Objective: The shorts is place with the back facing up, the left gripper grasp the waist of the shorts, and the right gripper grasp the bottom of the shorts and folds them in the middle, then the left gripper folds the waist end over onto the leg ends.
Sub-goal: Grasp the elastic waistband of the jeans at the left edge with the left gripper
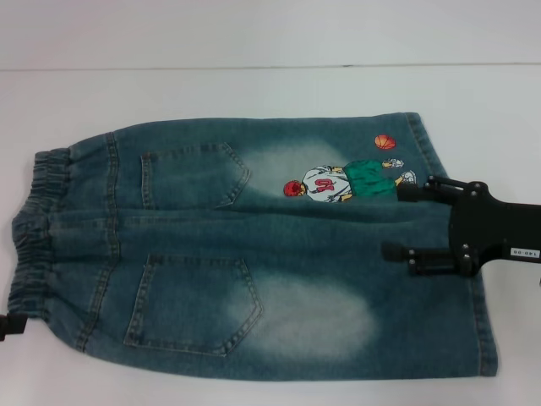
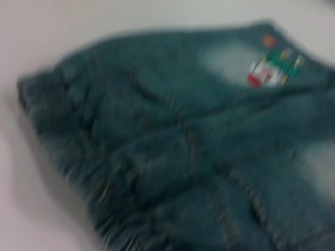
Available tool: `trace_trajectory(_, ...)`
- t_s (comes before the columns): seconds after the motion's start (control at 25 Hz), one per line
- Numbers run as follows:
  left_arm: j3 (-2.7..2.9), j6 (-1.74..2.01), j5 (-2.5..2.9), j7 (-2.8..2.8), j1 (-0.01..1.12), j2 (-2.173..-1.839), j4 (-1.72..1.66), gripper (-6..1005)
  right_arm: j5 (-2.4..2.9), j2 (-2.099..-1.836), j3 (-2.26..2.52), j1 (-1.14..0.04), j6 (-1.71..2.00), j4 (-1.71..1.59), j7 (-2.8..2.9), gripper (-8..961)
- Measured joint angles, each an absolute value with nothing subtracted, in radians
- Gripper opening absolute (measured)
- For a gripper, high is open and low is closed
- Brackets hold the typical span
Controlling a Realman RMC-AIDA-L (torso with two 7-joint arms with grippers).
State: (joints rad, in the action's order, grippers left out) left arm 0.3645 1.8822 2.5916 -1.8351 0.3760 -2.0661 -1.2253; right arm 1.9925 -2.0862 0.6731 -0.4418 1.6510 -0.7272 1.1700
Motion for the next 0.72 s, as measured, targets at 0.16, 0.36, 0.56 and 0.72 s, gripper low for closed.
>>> trace_trajectory(0.16, 0.368, 1.842, 2.625, -1.843, 0.393, -2.073, -1.219, 880, 1.992, -2.086, 0.673, -0.448, 1.646, -0.727, 1.176, 941)
trace_trajectory(0.36, 0.391, 1.750, 2.635, -1.837, 0.402, -2.081, -1.176, 876, 1.992, -2.086, 0.672, -0.453, 1.646, -0.727, 1.181, 941)
trace_trajectory(0.56, 0.416, 1.691, 2.636, -1.832, 0.411, -2.085, -1.141, 872, 1.991, -2.086, 0.669, -0.456, 1.645, -0.727, 1.187, 941)
trace_trajectory(0.72, 0.434, 1.659, 2.638, -1.837, 0.414, -2.085, -1.130, 870, 1.991, -2.086, 0.666, -0.457, 1.645, -0.727, 1.187, 941)
